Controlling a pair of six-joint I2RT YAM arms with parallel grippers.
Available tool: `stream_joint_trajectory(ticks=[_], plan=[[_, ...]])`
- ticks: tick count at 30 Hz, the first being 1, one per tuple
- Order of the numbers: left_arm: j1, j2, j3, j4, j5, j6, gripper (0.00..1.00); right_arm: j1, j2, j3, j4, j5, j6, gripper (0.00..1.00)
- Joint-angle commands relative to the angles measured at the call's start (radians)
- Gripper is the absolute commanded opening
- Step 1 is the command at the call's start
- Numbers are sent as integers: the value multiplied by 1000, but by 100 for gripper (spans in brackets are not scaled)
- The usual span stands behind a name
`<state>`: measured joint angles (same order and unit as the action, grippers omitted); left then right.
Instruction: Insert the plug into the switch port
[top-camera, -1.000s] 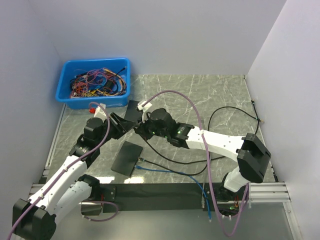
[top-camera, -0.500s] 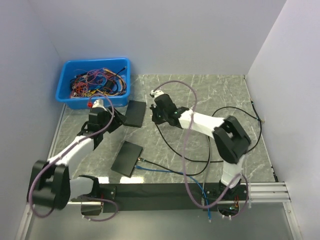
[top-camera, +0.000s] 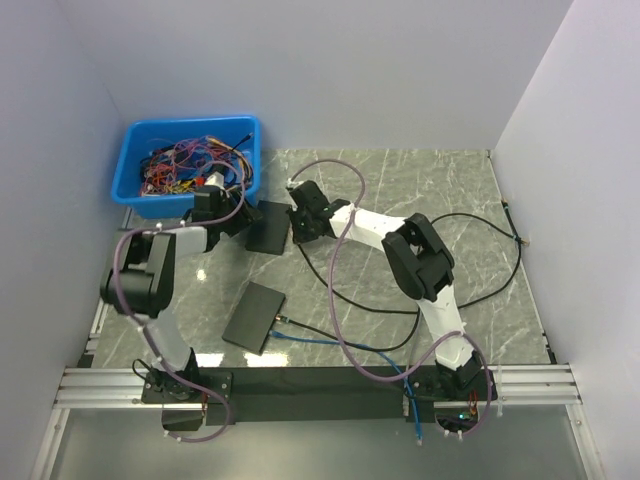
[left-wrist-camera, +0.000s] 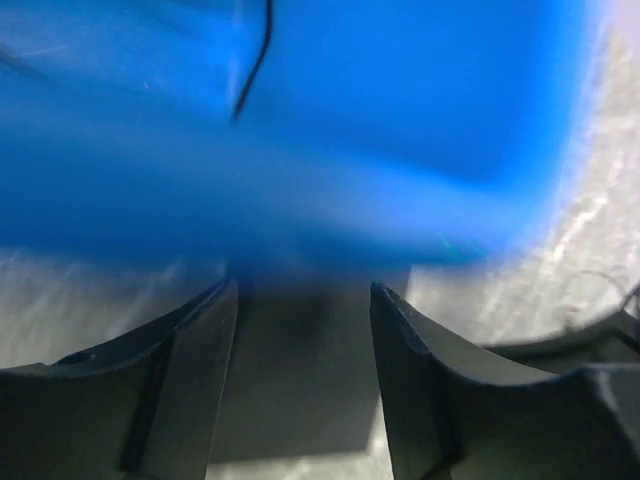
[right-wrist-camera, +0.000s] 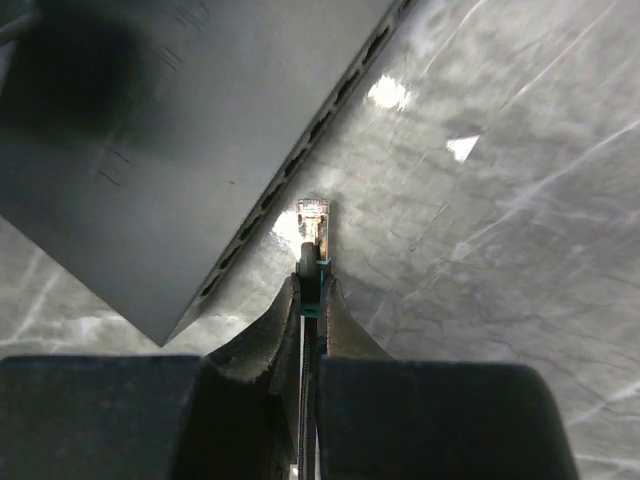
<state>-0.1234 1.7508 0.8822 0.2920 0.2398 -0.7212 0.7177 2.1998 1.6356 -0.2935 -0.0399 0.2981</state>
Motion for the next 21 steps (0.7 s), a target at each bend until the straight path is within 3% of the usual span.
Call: stream_joint_trajectory(ticks=[1,13,21], plan=[[5,93,75,38,62,58,60,0,17,55,-29,-34,15,0],[4,179,135,39,288,147,55,72,-11,-22,10,-91,-28,0],[-28,136,-12,56,320,152,53,118,-106,-157,63,-91,-24,0]])
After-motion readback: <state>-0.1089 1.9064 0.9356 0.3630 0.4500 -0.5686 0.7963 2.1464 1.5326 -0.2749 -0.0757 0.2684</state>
